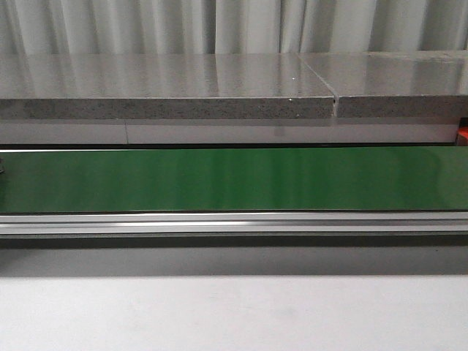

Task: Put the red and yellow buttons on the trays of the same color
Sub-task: 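Set the red button on the green belt and open the left gripper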

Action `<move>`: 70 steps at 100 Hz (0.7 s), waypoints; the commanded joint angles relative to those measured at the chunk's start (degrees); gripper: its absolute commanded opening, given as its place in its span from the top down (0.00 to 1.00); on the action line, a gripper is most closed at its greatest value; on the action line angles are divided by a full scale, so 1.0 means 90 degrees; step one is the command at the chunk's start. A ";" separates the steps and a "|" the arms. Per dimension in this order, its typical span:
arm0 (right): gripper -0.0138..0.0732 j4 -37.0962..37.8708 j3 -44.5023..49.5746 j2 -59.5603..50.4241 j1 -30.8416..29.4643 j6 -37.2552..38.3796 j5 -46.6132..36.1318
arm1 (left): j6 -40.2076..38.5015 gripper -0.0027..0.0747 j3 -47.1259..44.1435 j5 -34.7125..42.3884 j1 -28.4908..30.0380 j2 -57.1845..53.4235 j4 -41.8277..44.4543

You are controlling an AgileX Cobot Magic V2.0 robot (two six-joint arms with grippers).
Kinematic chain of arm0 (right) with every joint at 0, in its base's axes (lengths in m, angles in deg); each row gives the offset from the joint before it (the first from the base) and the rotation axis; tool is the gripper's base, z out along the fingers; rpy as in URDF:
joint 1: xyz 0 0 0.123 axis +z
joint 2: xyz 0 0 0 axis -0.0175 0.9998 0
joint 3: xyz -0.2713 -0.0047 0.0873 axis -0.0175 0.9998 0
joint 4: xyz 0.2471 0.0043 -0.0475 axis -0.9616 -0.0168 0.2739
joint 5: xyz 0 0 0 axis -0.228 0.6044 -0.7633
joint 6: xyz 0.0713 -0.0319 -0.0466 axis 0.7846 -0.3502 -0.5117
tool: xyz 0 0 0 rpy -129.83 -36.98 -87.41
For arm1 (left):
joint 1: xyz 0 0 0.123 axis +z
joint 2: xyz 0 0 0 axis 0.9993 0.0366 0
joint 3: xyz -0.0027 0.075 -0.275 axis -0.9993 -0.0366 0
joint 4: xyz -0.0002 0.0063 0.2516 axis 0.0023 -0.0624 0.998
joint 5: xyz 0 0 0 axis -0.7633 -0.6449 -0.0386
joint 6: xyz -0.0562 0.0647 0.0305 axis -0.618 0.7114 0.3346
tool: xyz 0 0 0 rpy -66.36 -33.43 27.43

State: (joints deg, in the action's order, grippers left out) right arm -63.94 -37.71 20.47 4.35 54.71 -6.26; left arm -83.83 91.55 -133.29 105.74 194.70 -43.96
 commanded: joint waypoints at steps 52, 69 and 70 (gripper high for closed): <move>0.92 -0.0050 -0.0157 0.0007 0.0007 -0.0038 -0.0407 | -0.0703 0.25 0.0219 0.0951 0.0034 0.0170 0.0097; 0.92 -0.0050 -0.0157 0.0007 0.0007 -0.0038 -0.0407 | -0.0703 0.32 0.0219 0.0978 0.0079 0.0246 0.0098; 0.92 -0.0050 -0.0157 0.0007 0.0007 -0.0038 -0.0407 | -0.0703 0.33 0.0219 0.0978 0.0075 0.0247 0.0098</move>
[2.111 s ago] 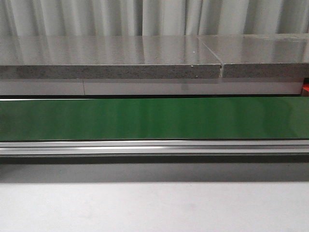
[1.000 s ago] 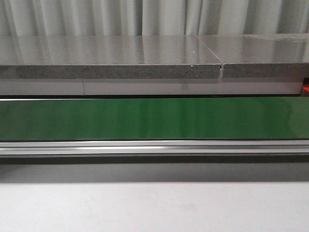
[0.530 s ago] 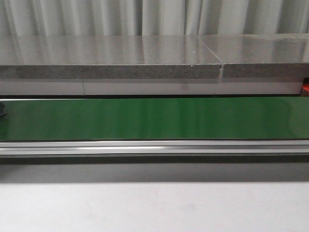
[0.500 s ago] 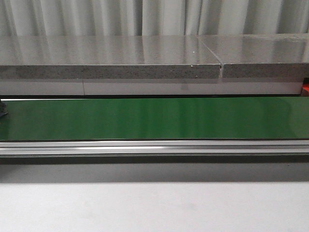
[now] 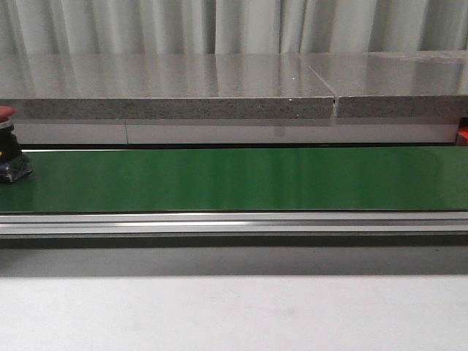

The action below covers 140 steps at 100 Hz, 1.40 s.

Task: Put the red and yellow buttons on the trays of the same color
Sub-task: 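Set the red button on the green belt and open the left gripper, then grasp a yellow button with the left gripper and set it on the belt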

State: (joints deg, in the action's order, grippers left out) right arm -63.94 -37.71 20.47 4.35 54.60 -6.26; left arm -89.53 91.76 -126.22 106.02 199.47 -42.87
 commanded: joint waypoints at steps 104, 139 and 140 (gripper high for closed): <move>0.92 -0.0050 -0.0157 0.0007 0.0007 -0.0025 -0.0407 | 0.3584 0.70 0.0090 -0.0836 -0.0031 -0.1961 0.0035; 0.92 -0.0050 -0.0157 0.0007 0.0007 -0.0025 -0.0407 | 0.3774 0.70 -0.1055 -0.0323 -0.0532 -0.3202 0.0011; 0.92 -0.0050 -0.0157 0.0007 0.0007 -0.0025 -0.0407 | 0.3774 0.70 -0.1081 -0.0336 -0.0560 -0.3202 -0.0006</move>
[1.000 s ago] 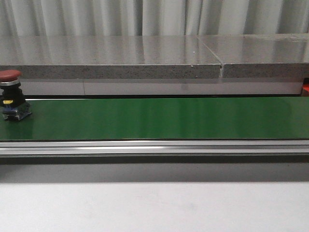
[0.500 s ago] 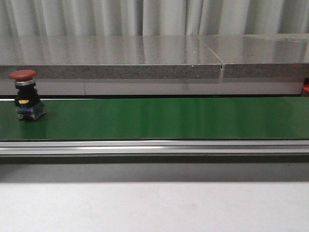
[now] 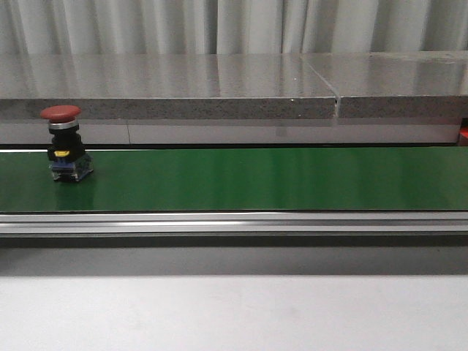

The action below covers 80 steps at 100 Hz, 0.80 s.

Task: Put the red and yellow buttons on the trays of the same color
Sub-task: 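Grasp a yellow button with the left gripper and set it on the belt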

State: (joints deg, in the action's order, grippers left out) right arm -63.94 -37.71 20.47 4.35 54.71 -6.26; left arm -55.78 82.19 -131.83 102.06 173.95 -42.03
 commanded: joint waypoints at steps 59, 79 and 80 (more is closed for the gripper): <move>0.92 -0.0050 -0.0157 0.0007 0.0007 -0.0038 -0.0407 | 0.0141 0.70 -0.0635 0.0333 -0.0206 -0.0070 -0.0496; 0.92 -0.0050 -0.0157 0.0007 0.0007 -0.0038 -0.0407 | 0.0193 0.68 -0.0635 0.0341 -0.0206 0.0087 -0.0622; 0.92 -0.0050 -0.0157 0.0007 0.0007 -0.0038 -0.0407 | 0.0221 0.68 -0.0635 0.0360 -0.0206 0.0087 -0.0622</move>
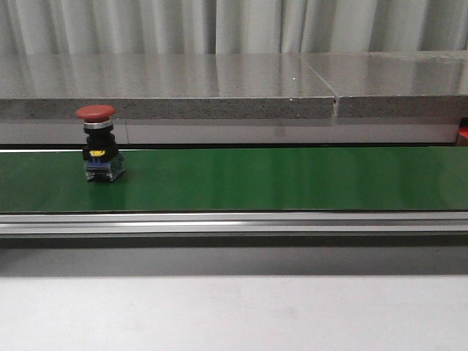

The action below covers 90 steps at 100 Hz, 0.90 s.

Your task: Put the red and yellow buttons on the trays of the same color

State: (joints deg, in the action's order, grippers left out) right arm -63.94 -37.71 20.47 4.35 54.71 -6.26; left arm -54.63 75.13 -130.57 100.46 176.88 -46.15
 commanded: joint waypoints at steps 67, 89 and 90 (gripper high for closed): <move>0.92 -0.0050 -0.0157 0.0007 0.0007 -0.0038 -0.0407 | 0.1514 0.64 0.0122 0.1083 -0.0879 -0.1288 -0.0347; 0.92 -0.0050 -0.0157 0.0006 0.0007 -0.0038 -0.0419 | 0.1723 0.99 -0.0402 0.1624 -0.1743 -0.2163 -0.0347; 0.92 -0.0050 -0.0157 0.0006 0.0007 -0.0038 -0.0419 | 0.1723 0.99 -0.0461 0.1677 -0.1783 -0.2229 -0.0347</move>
State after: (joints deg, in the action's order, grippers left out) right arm -63.94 -37.71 20.47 4.35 54.59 -6.26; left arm -39.71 71.83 -120.77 86.99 162.01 -48.19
